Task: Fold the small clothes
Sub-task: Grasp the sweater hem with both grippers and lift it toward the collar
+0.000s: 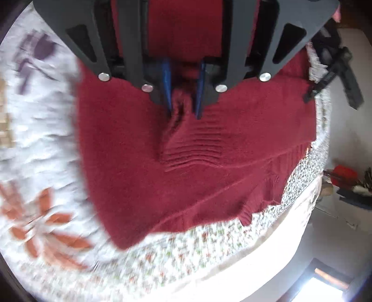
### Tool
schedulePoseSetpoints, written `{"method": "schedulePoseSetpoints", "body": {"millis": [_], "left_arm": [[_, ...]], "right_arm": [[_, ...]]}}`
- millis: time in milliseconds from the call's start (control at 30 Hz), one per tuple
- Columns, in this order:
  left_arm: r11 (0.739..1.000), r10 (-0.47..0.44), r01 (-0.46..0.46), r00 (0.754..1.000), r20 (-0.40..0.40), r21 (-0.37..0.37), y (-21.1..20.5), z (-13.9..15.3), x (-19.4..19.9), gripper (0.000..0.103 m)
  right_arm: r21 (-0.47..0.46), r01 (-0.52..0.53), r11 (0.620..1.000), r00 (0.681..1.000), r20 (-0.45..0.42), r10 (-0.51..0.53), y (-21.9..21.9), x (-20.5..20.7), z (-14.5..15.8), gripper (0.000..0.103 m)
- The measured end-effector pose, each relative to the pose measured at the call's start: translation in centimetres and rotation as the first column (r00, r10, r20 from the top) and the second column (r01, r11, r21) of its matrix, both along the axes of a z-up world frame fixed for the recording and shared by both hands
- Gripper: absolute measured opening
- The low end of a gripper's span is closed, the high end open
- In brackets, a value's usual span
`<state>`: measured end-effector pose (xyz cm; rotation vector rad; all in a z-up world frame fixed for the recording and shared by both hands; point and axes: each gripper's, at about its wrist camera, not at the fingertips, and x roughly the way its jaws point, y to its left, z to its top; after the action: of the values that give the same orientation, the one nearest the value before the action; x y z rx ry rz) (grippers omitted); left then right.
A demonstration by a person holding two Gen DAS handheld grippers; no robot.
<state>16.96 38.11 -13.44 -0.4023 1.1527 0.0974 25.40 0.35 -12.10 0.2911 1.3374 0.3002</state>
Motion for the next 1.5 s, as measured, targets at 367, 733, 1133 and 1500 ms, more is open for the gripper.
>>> {"method": "schedulePoseSetpoints", "body": {"millis": [367, 733, 1133, 1500], "left_arm": [[0.994, -0.039, 0.047, 0.996, -0.084, 0.095, -0.7, 3.3, -18.0, 0.058], [0.999, -0.009, 0.016, 0.983, -0.182, 0.037, -1.1, 1.4, -30.2, 0.061], [0.998, -0.046, 0.037, 0.984, -0.174, -0.056, -2.7, 0.4, -32.7, 0.063], [0.988, -0.057, 0.029, 0.982, -0.182, -0.151, -3.7, -0.9, -32.9, 0.059]], "right_arm": [[0.037, -0.035, 0.999, 0.999, 0.018, 0.035, -8.0, -18.5, 4.4, 0.038], [-0.022, -0.019, 1.0, 0.996, -0.09, 0.017, -12.9, -32.7, 1.5, 0.043], [0.083, 0.023, 0.996, 0.987, -0.157, -0.01, -13.6, -35.9, -1.1, 0.044], [0.135, 0.039, 0.99, 0.984, -0.176, -0.015, -12.2, -35.1, -1.9, 0.039]]}}
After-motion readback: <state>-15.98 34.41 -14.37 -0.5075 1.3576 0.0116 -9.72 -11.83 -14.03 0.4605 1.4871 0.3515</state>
